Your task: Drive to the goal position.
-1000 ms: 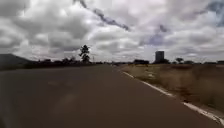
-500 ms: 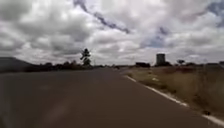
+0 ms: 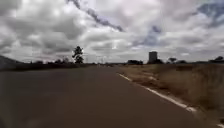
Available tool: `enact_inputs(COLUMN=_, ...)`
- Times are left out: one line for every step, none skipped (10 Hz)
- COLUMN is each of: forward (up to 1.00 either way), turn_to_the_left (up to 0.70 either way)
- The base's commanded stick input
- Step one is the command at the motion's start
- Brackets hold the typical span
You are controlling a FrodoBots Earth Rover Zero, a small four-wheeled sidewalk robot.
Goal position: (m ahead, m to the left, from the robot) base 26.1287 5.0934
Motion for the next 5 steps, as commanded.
enact_inputs(forward=0.85, turn_to_the_left=-0.33)
enact_inputs(forward=0.85, turn_to_the_left=-0.33)
enact_inputs(forward=0.85, turn_to_the_left=0.0)
enact_inputs(forward=0.85, turn_to_the_left=0.0)
enact_inputs(forward=0.85, turn_to_the_left=0.0)
